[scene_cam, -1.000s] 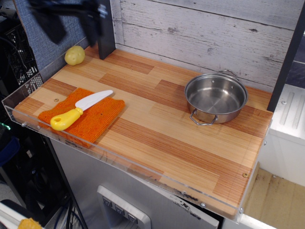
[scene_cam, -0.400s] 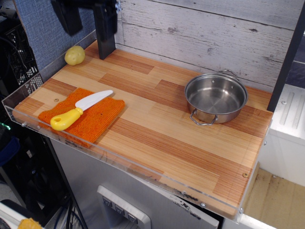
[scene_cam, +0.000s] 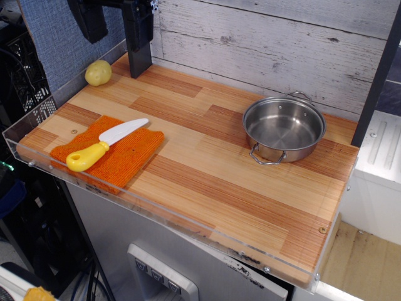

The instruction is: Place the knife onto the piece of cloth.

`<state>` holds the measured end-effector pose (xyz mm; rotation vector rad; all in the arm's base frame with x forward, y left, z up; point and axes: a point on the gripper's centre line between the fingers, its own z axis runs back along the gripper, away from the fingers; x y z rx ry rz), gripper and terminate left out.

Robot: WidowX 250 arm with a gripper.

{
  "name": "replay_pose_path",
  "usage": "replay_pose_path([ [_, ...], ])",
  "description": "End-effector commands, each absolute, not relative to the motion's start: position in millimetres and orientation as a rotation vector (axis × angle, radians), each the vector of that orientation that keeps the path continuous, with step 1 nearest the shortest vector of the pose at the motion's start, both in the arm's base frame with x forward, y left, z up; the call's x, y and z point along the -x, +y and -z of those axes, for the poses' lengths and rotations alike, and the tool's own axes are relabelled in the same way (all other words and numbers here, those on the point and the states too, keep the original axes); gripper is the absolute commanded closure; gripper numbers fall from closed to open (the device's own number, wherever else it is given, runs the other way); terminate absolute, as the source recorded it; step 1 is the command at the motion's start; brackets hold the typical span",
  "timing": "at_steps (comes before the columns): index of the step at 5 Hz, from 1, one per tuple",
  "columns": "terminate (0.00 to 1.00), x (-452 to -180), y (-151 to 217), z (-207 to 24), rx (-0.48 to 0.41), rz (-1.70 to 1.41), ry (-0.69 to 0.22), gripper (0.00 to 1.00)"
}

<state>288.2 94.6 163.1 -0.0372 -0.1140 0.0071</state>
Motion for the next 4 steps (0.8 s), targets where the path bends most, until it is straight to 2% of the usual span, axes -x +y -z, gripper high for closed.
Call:
replay_pose_path([
  [1,0.0,-287.8,90.7,-175.5,0.022,0.0,-0.153,0.0],
  [3,0.0,-287.8,90.7,-175.5,0.022,0.0,-0.153,0.0],
  [4,1.0,-287.8,90.7,-175.5,0.022,0.0,-0.153,0.0],
])
